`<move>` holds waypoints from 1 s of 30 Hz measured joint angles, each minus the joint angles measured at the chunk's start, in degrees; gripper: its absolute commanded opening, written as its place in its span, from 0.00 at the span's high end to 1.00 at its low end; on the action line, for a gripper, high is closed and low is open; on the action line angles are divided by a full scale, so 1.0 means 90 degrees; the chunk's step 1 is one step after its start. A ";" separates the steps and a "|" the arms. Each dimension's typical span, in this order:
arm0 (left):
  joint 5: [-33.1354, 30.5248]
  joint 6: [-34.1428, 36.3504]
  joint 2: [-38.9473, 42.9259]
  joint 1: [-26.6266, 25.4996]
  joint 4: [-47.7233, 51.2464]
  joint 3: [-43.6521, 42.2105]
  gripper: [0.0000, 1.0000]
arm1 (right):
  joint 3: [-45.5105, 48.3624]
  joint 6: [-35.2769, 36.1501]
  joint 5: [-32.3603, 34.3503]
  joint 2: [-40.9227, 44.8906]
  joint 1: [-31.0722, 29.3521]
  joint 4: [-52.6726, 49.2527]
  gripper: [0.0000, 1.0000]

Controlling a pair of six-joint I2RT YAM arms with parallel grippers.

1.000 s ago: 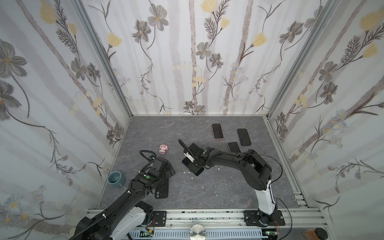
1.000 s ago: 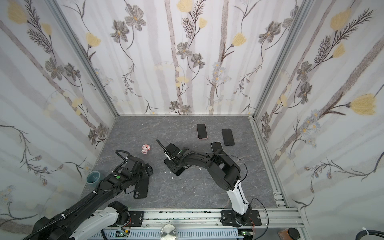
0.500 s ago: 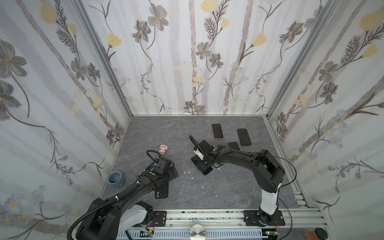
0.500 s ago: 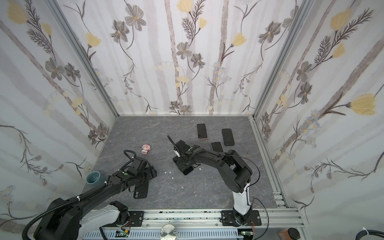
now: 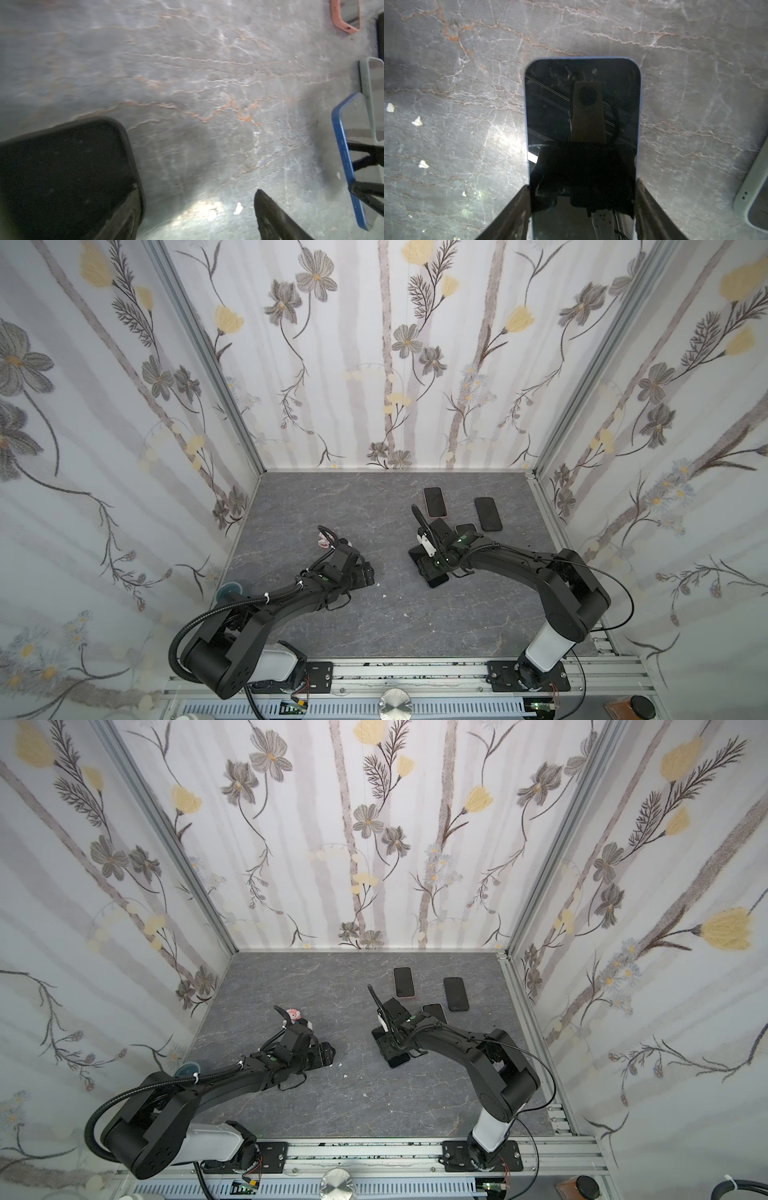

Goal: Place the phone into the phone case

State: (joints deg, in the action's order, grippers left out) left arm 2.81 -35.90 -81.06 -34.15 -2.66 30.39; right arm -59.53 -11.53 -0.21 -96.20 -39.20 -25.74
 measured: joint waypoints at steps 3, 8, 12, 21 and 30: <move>0.0134 0.0163 -0.0488 -0.0342 -0.0231 0.0357 0.13 | 0.0163 -0.0046 -0.0007 0.0257 0.0160 0.0044 0.46; 0.0461 0.0204 -0.0852 -0.0712 -0.0500 0.0668 0.13 | 0.0389 -0.0100 0.0068 0.0826 0.0464 0.0041 0.46; 0.0838 0.0158 -0.0882 -0.0874 -0.0573 0.0719 0.14 | 0.0427 -0.0114 0.0107 0.1149 0.0614 0.0022 0.45; 0.1673 0.0158 -0.1287 -0.1365 -0.0624 0.1163 0.12 | 0.0306 0.0015 0.0219 0.1574 0.0850 -0.0216 0.45; 0.1739 0.0525 -0.0585 -0.1275 0.0537 0.2101 0.08 | 0.0075 0.0546 -0.0085 0.1911 0.0843 -0.0386 0.46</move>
State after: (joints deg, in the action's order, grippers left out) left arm 18.46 -31.18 -86.32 -45.63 2.17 49.30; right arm -58.85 -6.61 -0.97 -79.00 -31.62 -29.21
